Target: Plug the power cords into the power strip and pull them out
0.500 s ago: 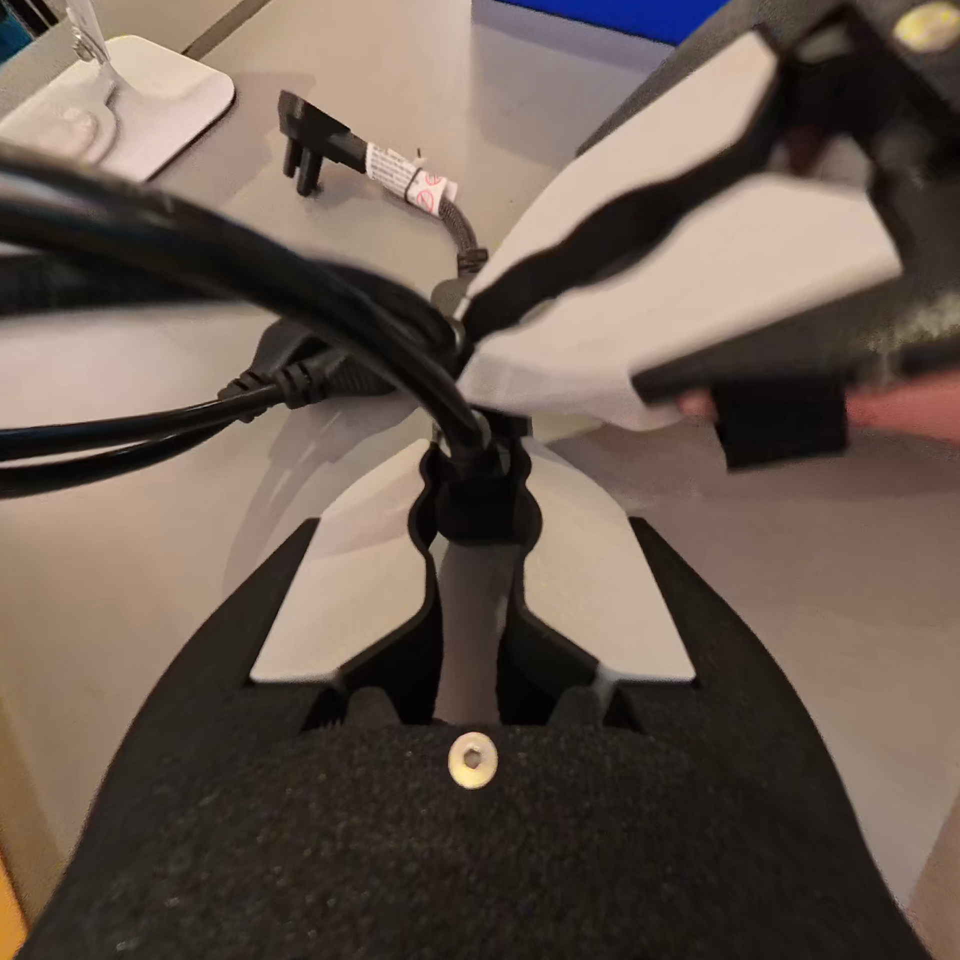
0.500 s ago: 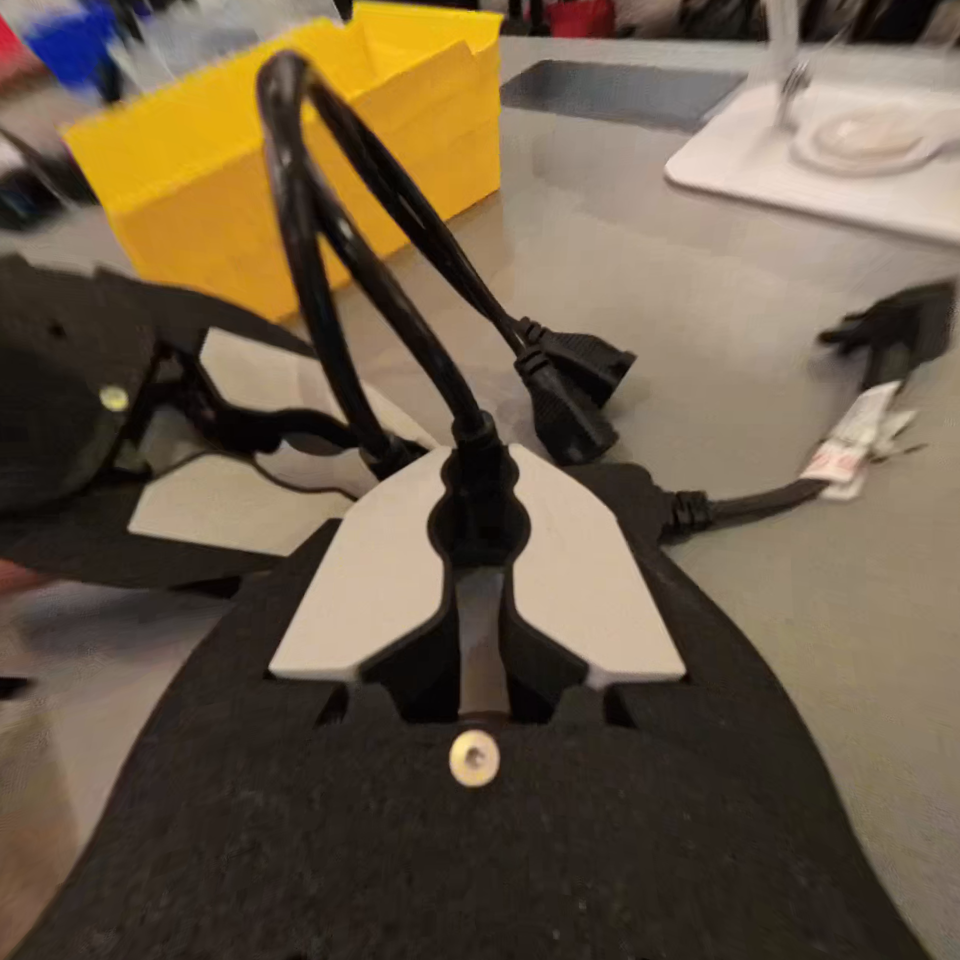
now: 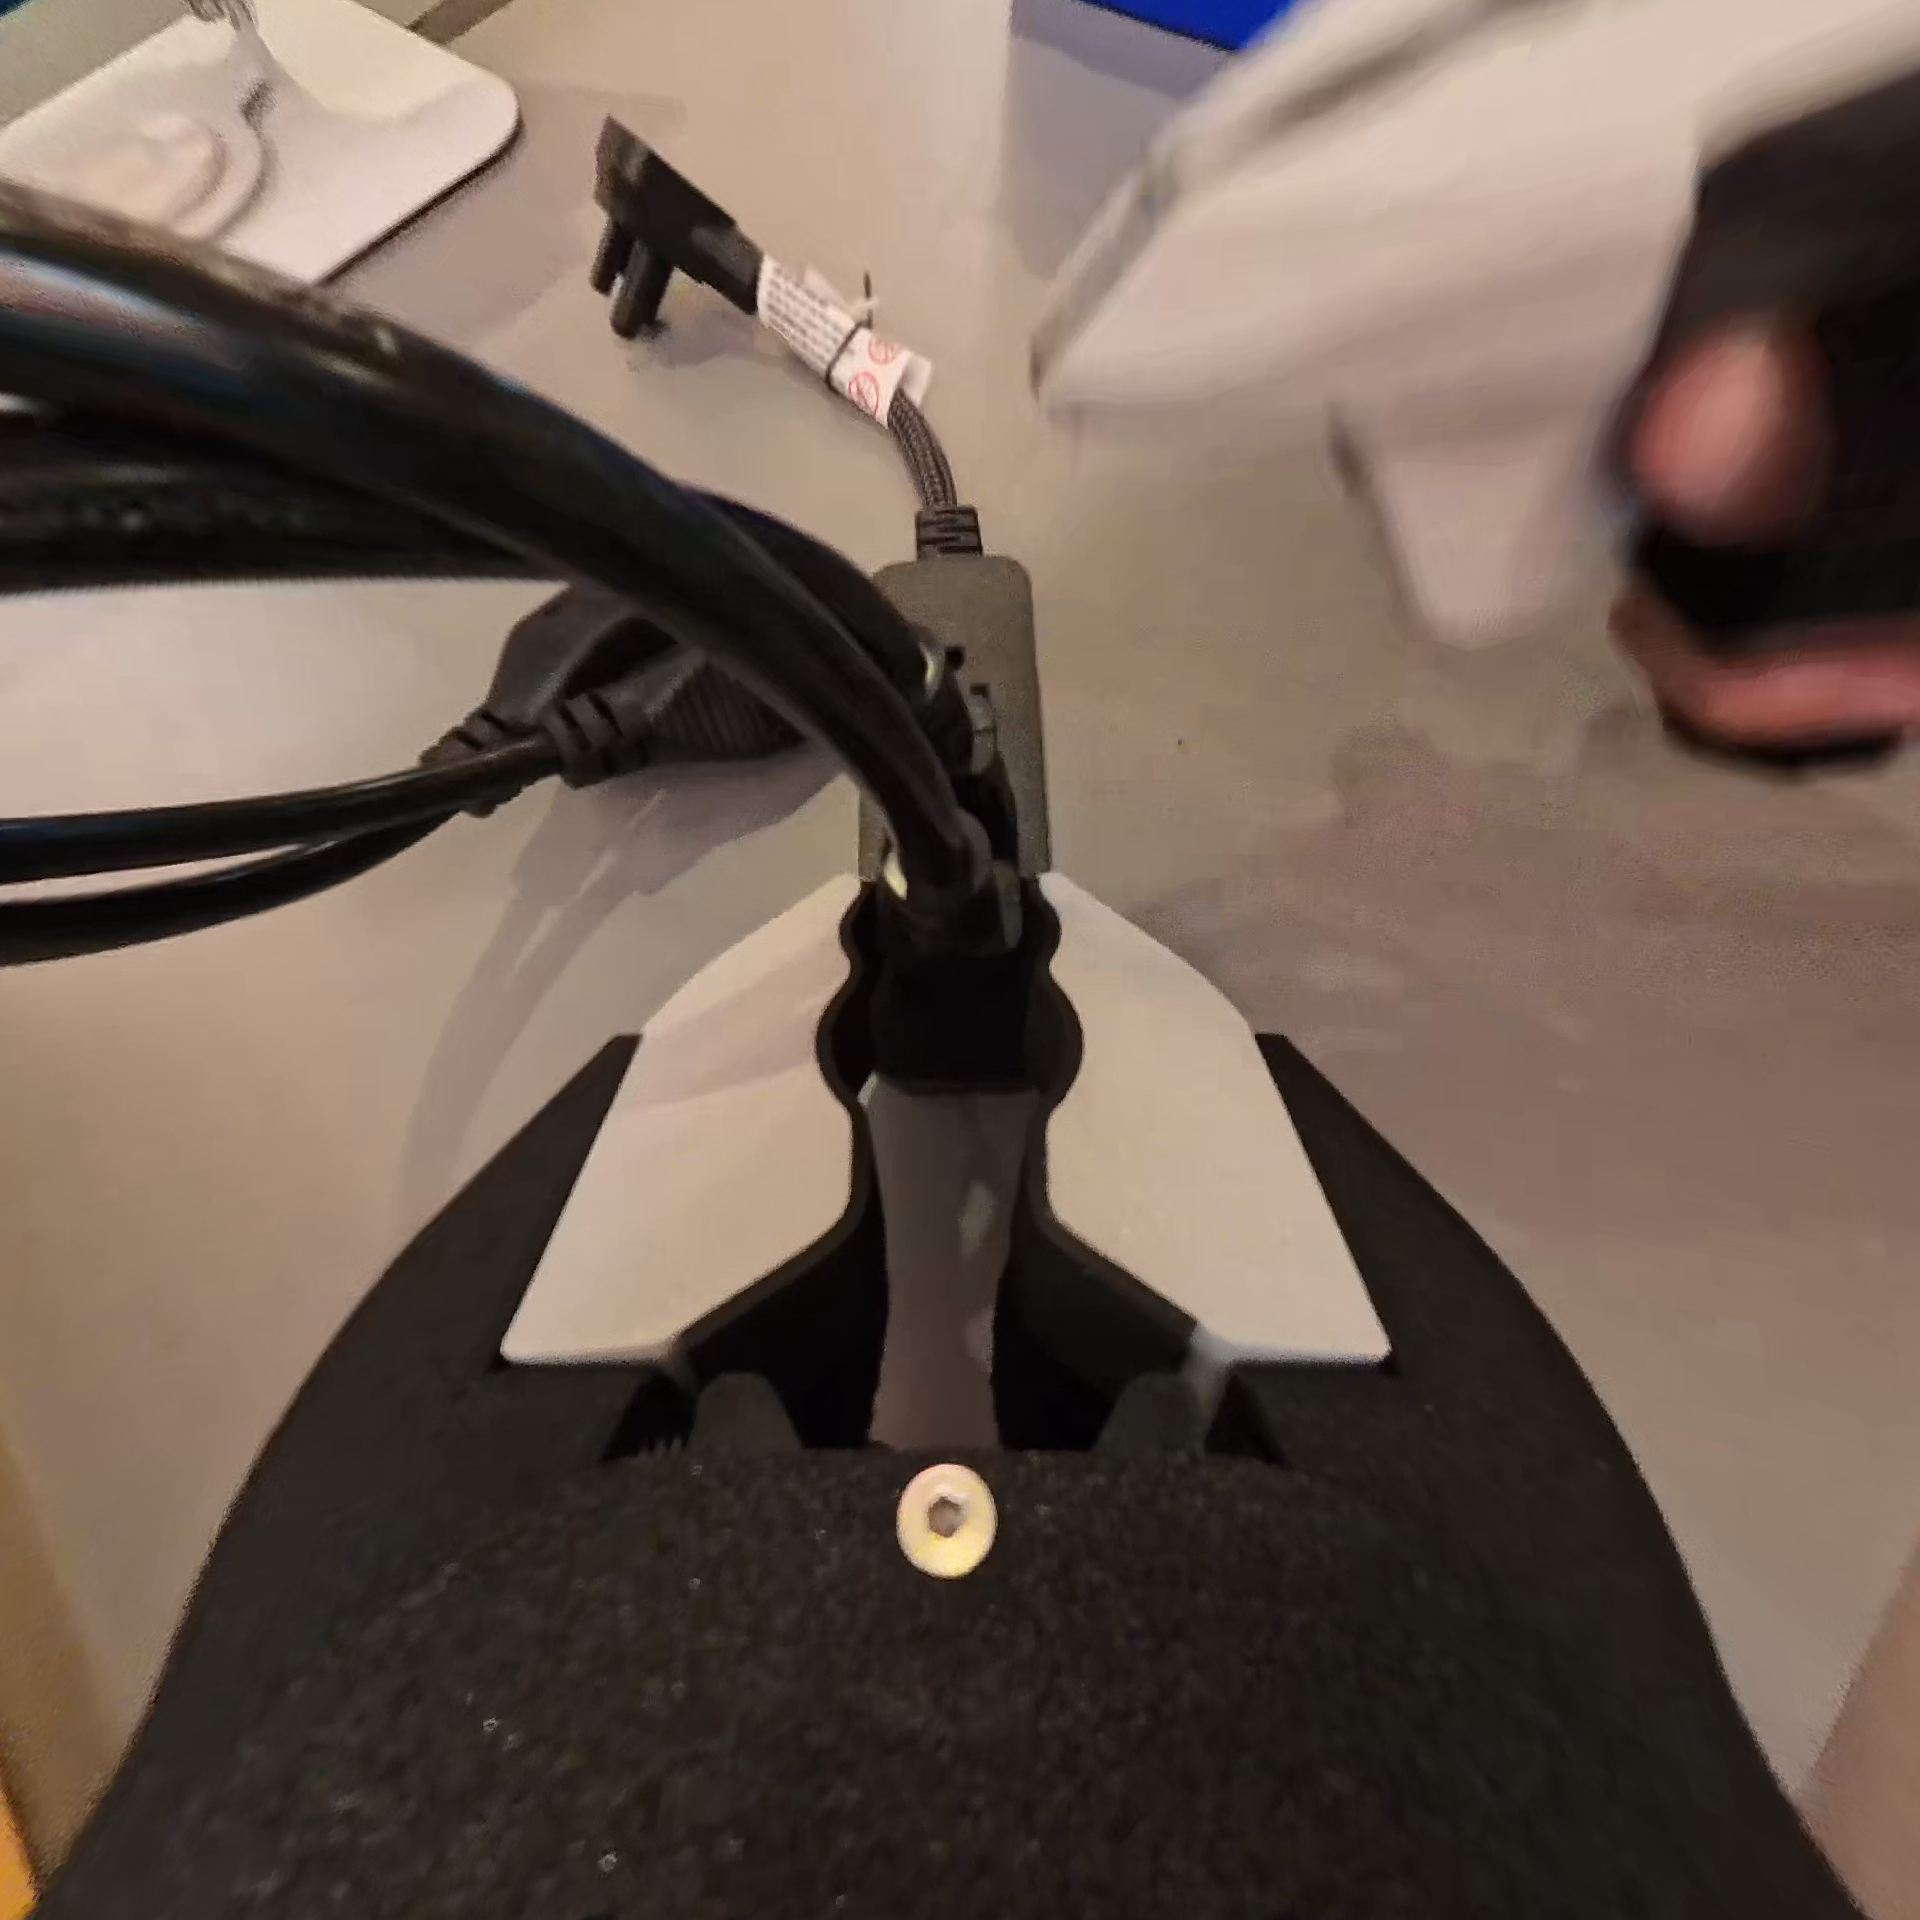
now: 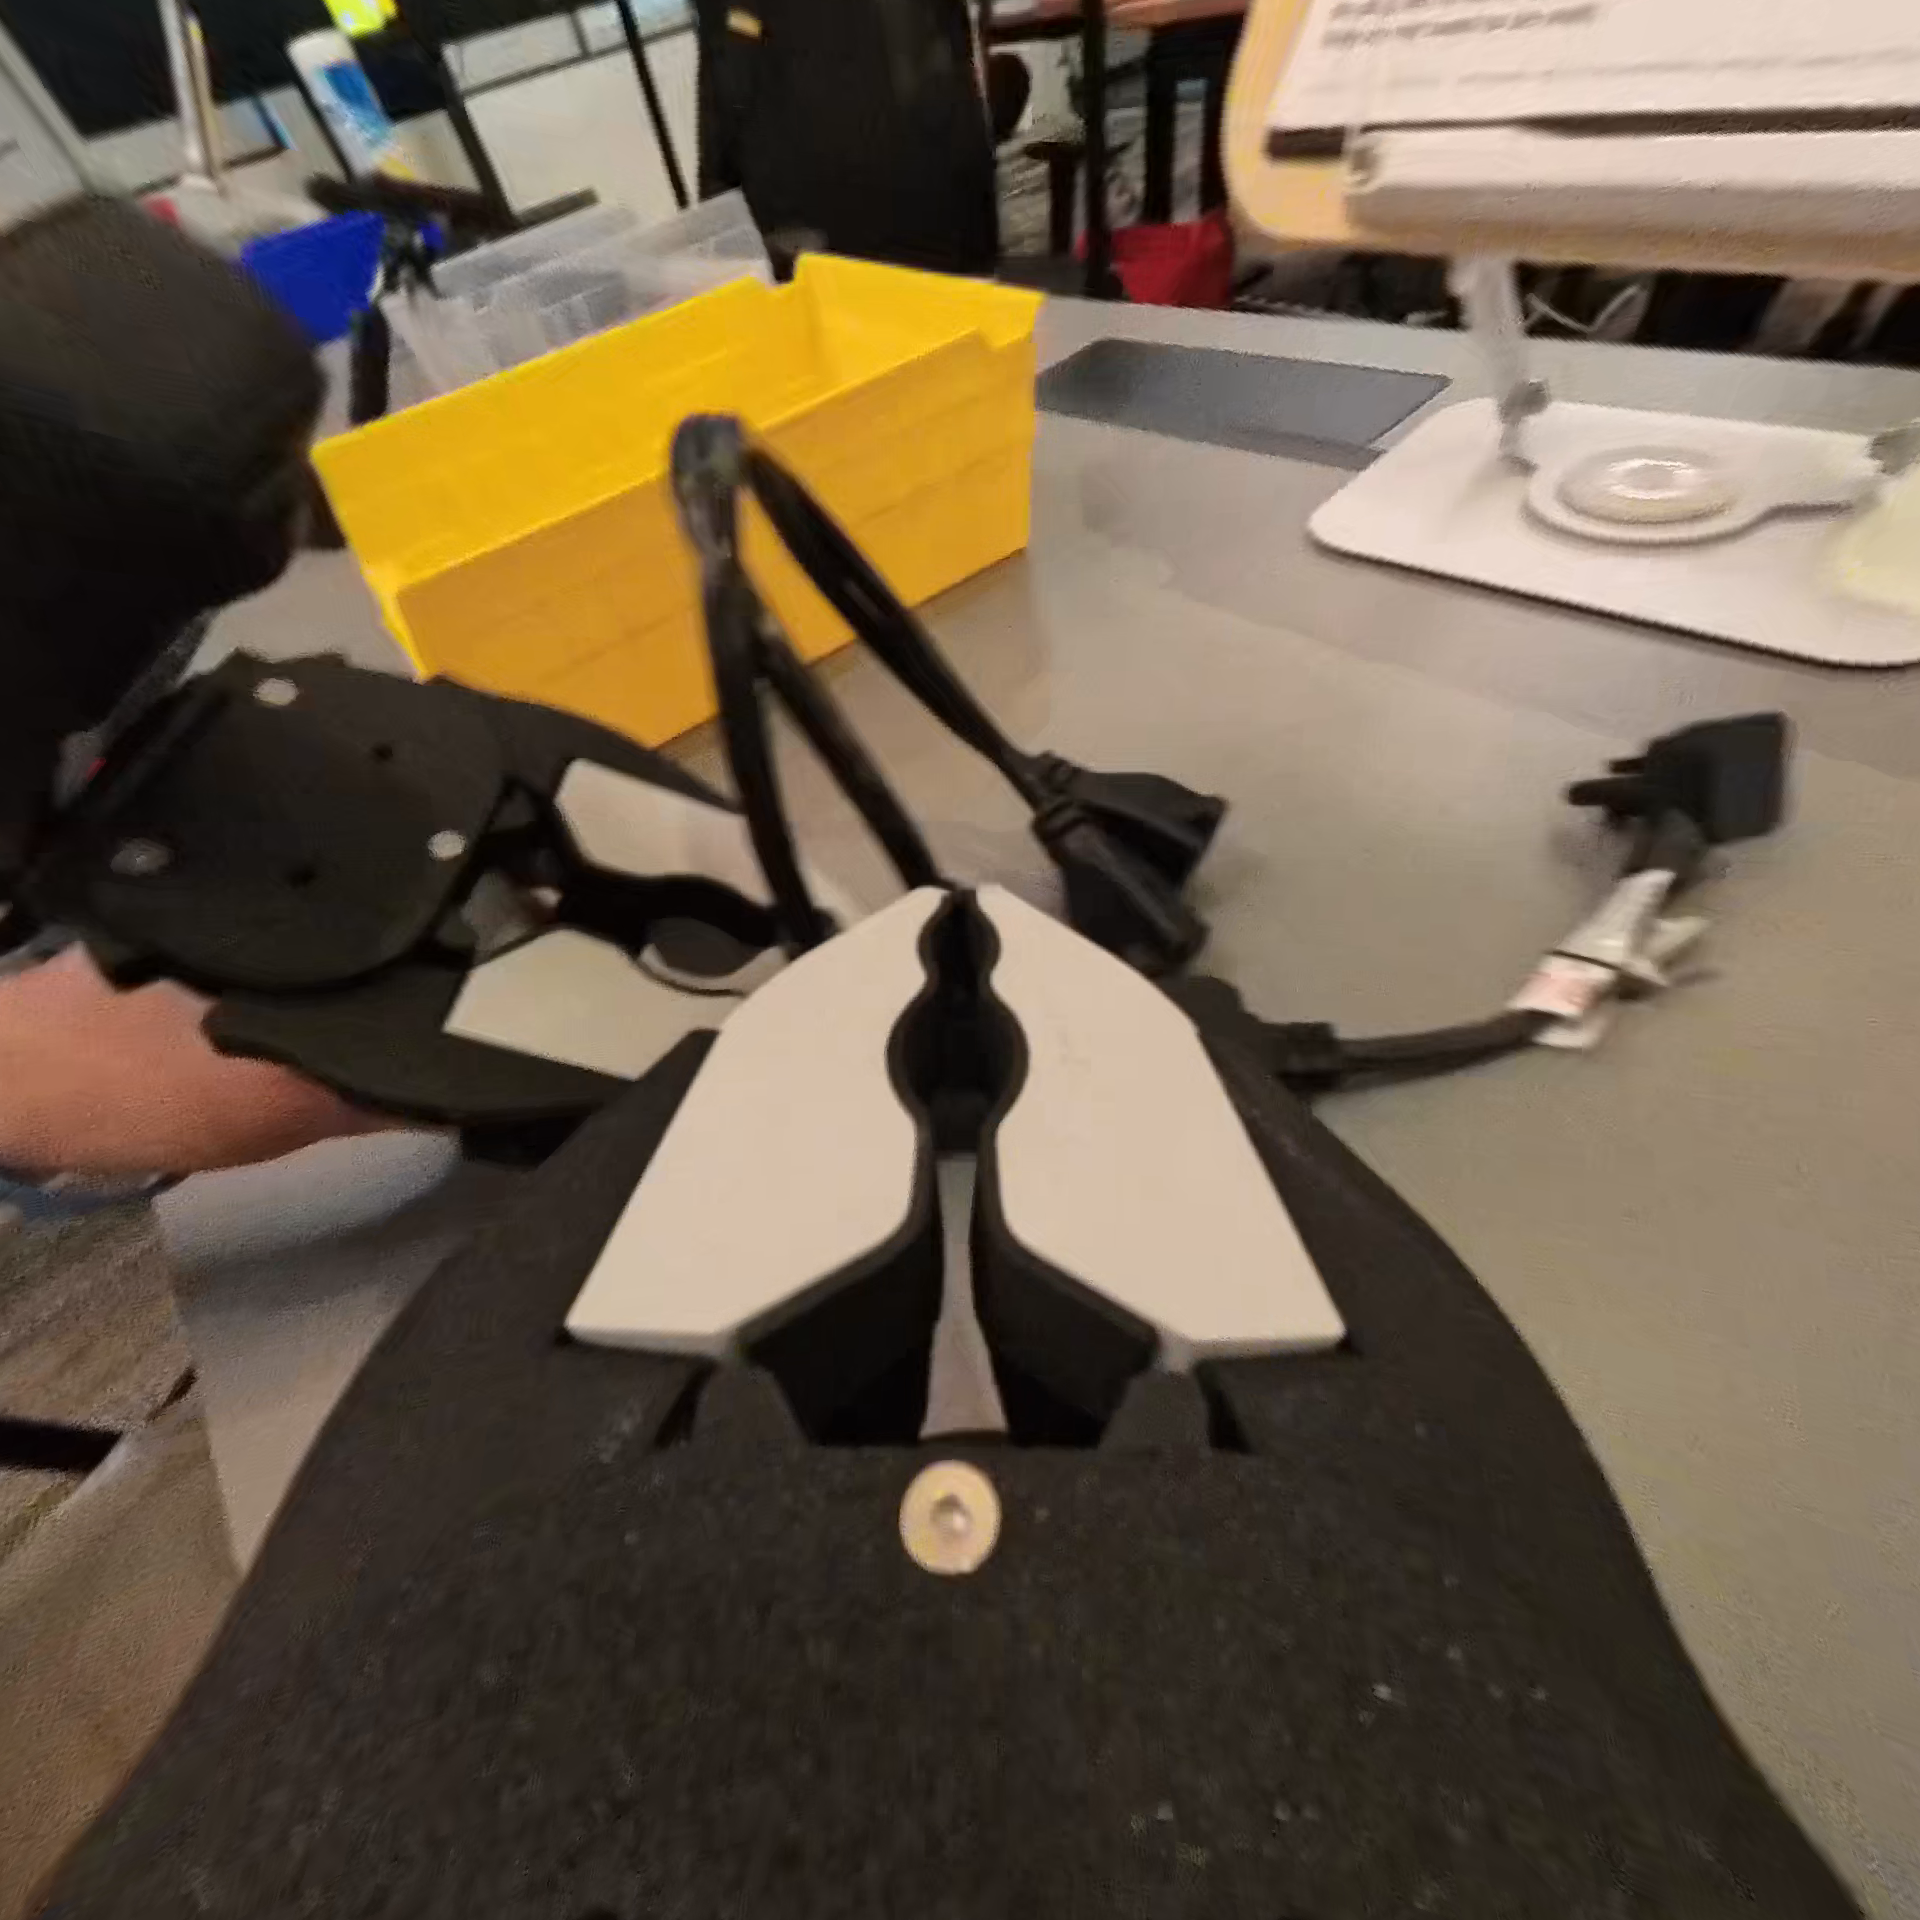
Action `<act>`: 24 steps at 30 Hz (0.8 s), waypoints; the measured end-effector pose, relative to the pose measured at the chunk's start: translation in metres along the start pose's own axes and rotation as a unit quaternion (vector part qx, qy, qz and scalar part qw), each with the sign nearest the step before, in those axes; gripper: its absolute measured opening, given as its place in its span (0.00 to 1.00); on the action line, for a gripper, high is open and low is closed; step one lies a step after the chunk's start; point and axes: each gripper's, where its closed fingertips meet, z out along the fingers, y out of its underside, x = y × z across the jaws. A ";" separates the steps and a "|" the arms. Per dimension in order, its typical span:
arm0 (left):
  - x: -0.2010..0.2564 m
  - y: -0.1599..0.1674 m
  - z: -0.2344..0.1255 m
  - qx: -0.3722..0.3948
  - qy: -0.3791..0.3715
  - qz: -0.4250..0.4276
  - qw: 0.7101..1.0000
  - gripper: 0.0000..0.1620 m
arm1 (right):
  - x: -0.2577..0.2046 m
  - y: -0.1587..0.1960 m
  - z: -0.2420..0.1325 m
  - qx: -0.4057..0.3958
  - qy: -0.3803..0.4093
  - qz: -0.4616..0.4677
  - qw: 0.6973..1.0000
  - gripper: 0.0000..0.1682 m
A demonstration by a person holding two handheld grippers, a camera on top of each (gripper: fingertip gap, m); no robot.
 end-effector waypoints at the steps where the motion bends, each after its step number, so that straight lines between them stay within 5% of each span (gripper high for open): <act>1: 0.000 0.000 0.000 -0.003 -0.003 0.003 1.000 0.16 | 0.021 -0.008 -0.005 0.007 0.028 -0.002 1.000 0.00; 5: 0.000 0.000 0.000 -0.002 0.005 0.001 1.000 0.16 | 0.021 -0.002 -0.011 -0.028 -0.031 0.016 0.999 0.00; 10: 0.006 -0.001 0.000 0.003 0.018 0.000 1.000 0.16 | 0.016 0.031 0.012 -0.101 0.001 -0.069 0.993 0.17; 12: 0.005 -0.001 0.000 0.006 0.016 -0.001 1.000 0.16 | 0.006 0.031 0.016 -0.094 -0.002 -0.100 0.991 0.08; 19: 0.007 -0.001 -0.001 0.014 0.023 0.011 1.000 0.16 | -0.007 0.023 0.016 -0.068 -0.019 -0.069 0.995 0.19; 24: 0.008 -0.001 -0.001 0.013 0.014 0.023 1.000 0.16 | -0.005 0.037 0.031 -0.083 0.002 -0.063 0.995 0.09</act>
